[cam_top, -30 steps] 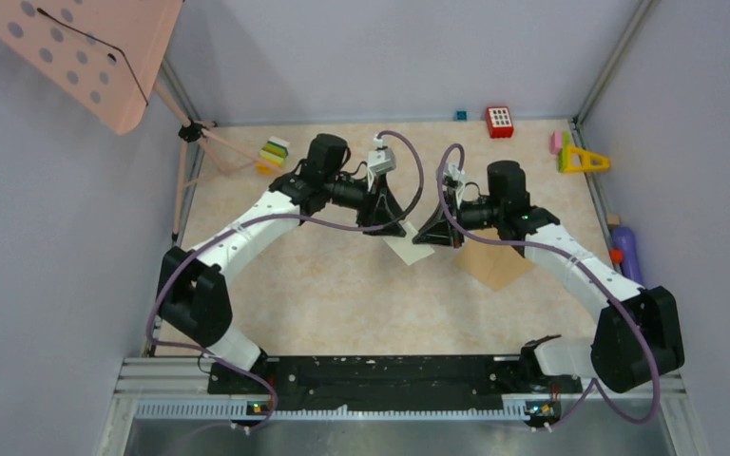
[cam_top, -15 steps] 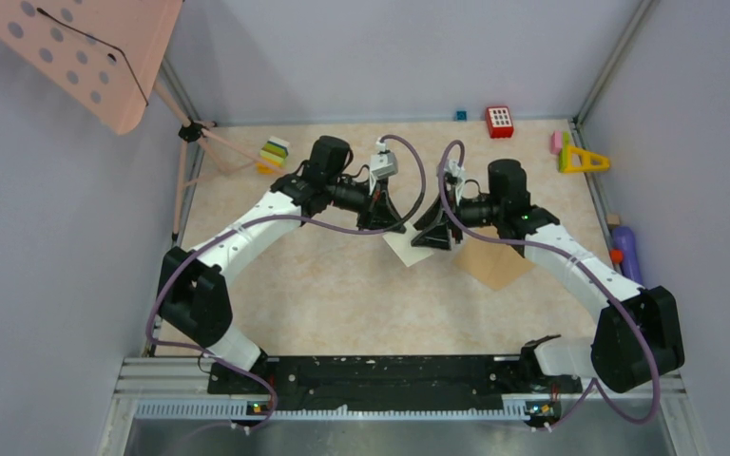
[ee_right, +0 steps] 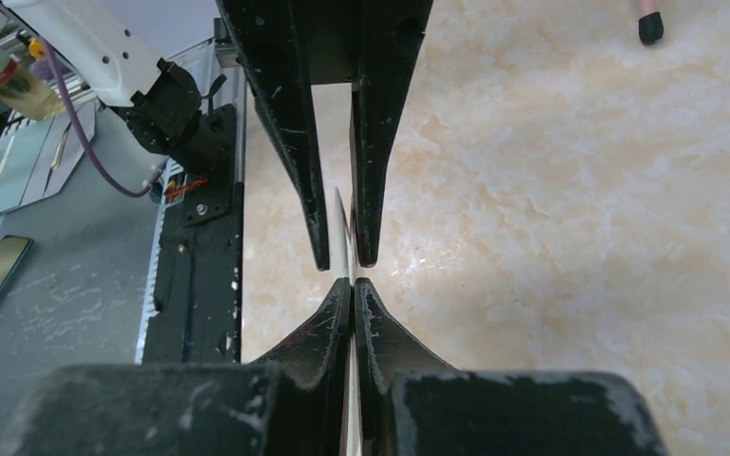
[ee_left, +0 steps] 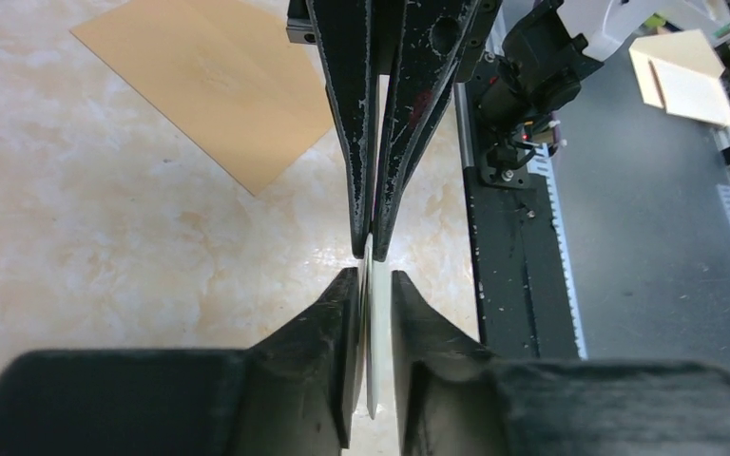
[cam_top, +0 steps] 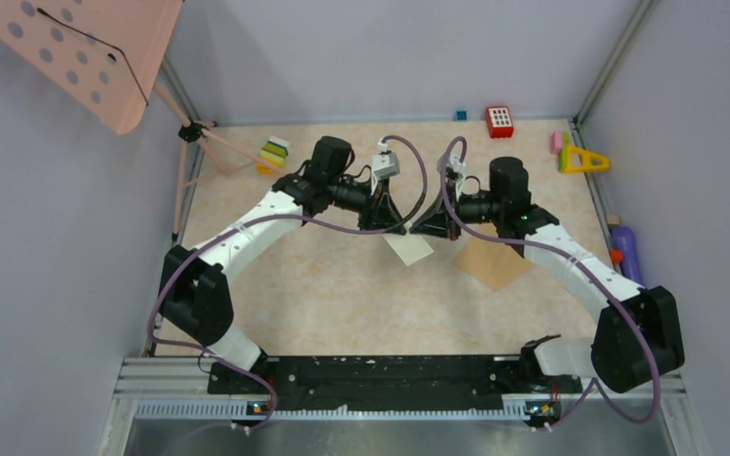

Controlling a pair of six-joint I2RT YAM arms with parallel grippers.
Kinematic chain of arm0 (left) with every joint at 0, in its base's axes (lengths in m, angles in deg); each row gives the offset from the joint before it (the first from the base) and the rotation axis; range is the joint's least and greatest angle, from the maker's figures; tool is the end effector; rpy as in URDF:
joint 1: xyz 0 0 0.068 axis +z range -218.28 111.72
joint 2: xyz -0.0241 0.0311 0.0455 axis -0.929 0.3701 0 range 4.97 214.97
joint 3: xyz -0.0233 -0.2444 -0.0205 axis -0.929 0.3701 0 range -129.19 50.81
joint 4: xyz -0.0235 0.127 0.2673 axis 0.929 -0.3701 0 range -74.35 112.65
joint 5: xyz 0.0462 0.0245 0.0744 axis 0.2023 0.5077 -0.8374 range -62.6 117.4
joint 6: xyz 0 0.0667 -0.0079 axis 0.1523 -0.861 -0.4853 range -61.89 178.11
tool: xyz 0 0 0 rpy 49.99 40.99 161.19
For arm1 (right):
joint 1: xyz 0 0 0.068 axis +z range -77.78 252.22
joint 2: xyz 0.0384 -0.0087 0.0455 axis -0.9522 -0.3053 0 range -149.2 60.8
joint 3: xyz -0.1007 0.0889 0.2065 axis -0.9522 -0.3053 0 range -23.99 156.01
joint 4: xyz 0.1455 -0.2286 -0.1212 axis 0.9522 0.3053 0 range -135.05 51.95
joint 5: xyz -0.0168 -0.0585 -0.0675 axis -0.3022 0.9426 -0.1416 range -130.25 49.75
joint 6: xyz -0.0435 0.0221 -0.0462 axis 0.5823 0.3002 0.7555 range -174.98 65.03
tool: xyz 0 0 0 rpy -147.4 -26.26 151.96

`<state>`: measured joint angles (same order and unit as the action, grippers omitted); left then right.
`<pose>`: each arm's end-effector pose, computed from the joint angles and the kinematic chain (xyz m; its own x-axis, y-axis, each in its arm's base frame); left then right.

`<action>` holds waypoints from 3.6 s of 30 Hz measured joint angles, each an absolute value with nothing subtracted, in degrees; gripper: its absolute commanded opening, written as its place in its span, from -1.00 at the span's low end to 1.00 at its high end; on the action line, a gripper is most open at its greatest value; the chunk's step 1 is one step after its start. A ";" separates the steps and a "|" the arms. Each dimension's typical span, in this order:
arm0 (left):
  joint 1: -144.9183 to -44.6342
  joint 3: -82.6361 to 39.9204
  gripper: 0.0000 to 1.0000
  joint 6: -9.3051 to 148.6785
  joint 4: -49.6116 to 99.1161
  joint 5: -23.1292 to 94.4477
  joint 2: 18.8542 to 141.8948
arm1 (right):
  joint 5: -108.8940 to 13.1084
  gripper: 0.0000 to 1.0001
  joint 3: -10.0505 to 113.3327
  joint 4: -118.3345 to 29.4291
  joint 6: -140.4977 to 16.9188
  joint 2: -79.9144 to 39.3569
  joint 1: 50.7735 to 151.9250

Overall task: Place the letter into the envelope and seal it
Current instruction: Fold the letter.

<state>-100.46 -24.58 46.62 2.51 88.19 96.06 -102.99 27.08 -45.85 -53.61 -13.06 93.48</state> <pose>0.3085 -0.2493 0.2726 -0.3146 0.3127 -0.8962 0.9403 -0.0268 -0.3394 0.2896 0.1638 0.2497 -0.3266 -0.1386 -0.9349 -0.9423 0.1249 0.3107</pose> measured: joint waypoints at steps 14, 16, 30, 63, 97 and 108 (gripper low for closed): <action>-100.64 -27.10 -0.99 39.58 -4.92 86.09 97.17 | -101.55 -1.00 27.08 -45.63 -52.97 -10.68 93.41; -100.64 -27.51 -1.00 38.88 -5.69 85.96 97.52 | -101.42 -1.00 27.08 -45.63 -52.78 -10.18 93.28; -100.11 -28.21 -1.00 35.12 -9.21 84.89 97.61 | -101.33 -1.00 27.08 -45.06 -51.97 -10.09 92.47; -100.13 -28.32 0.33 47.63 0.17 89.22 97.61 | -102.31 -1.00 27.08 -40.64 -47.40 -11.82 95.93; -101.79 -28.32 -1.00 42.34 -3.53 86.90 97.61 | -100.72 -0.24 27.88 -36.27 -44.06 -13.65 96.10; -100.68 -28.32 -1.00 43.21 -3.13 87.17 97.54 | -100.74 -0.11 29.46 -30.41 -40.01 -14.86 96.10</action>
